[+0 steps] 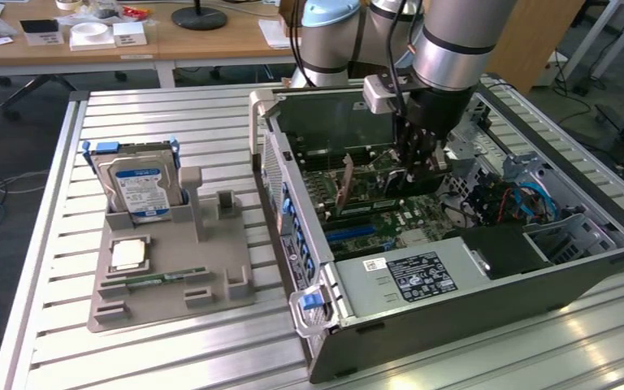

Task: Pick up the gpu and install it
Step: 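Insert the gpu into the slot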

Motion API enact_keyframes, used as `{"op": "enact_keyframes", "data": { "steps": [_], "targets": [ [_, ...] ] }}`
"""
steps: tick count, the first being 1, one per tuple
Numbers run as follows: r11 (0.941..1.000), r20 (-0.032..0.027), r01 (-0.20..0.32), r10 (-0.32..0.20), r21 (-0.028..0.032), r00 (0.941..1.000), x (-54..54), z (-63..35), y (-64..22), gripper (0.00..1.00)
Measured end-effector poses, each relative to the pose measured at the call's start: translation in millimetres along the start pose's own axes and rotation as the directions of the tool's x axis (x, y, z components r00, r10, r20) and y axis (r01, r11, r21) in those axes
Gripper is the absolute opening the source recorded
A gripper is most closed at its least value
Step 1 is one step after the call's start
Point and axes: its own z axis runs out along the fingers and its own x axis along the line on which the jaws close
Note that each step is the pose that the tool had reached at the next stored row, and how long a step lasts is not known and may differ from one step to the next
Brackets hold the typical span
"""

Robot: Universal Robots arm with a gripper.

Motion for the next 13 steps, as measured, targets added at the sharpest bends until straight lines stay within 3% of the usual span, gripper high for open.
{"op": "enact_keyframes", "data": {
  "steps": [13],
  "targets": [
    [1.0,0.0001,0.0,0.0,0.0,1.0,0.1,3.0,0.9,0.27]
  ]
}}
